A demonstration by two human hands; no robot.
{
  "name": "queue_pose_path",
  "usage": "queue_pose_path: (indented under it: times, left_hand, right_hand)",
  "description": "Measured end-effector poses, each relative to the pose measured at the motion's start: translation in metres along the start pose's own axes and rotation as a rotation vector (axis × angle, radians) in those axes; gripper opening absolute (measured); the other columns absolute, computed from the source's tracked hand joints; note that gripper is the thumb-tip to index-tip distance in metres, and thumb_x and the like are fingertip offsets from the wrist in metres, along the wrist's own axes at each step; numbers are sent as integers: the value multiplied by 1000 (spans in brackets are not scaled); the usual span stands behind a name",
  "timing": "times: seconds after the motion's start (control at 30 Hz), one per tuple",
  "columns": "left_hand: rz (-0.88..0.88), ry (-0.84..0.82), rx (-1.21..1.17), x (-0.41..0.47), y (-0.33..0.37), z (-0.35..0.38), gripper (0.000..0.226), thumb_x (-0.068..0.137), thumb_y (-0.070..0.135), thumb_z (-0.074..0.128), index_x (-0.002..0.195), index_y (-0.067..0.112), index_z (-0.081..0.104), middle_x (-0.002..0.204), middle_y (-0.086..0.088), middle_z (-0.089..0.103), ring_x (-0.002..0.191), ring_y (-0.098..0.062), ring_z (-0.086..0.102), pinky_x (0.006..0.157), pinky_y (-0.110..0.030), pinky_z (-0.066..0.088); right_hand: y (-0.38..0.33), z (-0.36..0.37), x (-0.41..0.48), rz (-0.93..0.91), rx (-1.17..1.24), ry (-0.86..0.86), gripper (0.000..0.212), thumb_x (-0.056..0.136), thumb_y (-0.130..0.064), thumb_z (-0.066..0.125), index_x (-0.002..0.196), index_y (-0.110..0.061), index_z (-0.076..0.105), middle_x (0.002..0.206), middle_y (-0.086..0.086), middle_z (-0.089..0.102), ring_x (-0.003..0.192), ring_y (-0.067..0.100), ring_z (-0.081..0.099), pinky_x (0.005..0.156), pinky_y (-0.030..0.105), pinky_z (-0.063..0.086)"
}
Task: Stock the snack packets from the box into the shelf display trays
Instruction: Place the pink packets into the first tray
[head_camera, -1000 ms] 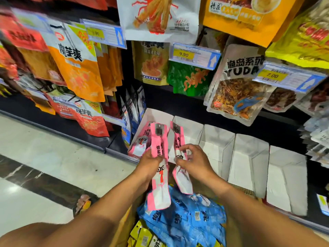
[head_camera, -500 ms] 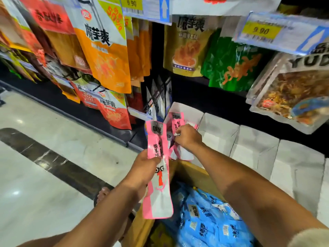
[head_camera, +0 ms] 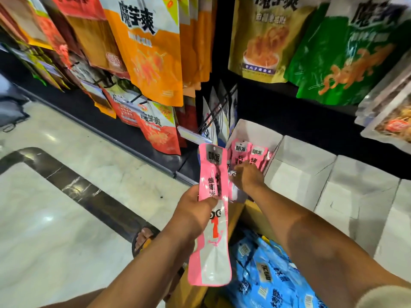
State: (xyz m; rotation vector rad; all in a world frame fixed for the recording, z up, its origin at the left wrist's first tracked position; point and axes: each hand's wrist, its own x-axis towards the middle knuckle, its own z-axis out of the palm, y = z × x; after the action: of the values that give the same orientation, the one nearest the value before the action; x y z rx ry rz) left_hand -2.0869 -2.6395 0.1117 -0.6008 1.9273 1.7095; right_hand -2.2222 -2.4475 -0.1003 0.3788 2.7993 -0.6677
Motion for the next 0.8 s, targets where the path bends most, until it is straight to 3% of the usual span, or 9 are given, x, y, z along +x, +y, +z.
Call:
queue_pose_path:
  times: [0.1,0.17,0.33,0.4,0.47,0.63,0.8]
  left_hand:
    - [1,-3,4,-1,1,0,21,102,13,61,94,31,67,91,3,76,82,-18,73,60,-25,53]
    - [10,-10,4,-4,3,-1,21,102,13,60,93,32,65,95,1,76,85,-21,72,64,-27,53]
    - [44,-23,4,-6,1,-3,19,102,13,59,104,30,68,97,-2,78,88,-24,74,70,-33,57]
    - [61,-32,7,-5,-2,-2,20,102,12,59,109,27,70,92,1,80,82,-20,76,65,-28,58]
    - [86,-38,15,-5,-4,0,19,102,13,60,108,27,71,86,8,79,75,-12,76,55,-21,55]
    - [153,-53,121,-2,-7,10,19,102,13,61,106,28,72,84,13,78,70,-5,74,51,-15,50]
    - [229,-6,194,-2,-4,16,18,99,12,65,106,26,73,92,7,80,81,-17,77,75,-35,62]
  right_hand:
    - [4,2,-3,8,-91,-57,50,83,-51,72,126,-30,60,125,3,57,115,30,55,100,38,48]
    - [1,-6,-9,-59,-222,-90,54,84,-59,66,131,-35,59,128,0,57,120,27,51,101,39,45]
    - [11,-39,-44,-202,-147,31,40,91,-40,63,130,-30,62,129,1,59,120,26,52,101,40,46]
    - [29,-52,-64,-215,-94,113,40,94,-38,58,133,-28,61,136,0,57,124,25,49,101,39,45]
    - [57,-62,-85,-170,-100,147,43,96,-39,56,138,-27,57,144,1,50,132,25,43,104,41,42]
    - [136,-78,-135,72,-195,78,59,98,-59,42,149,-31,43,163,3,26,149,27,24,117,44,29]
    - [155,-84,-157,206,-62,-51,64,98,-66,31,152,-34,36,168,-3,7,152,25,16,121,43,24]
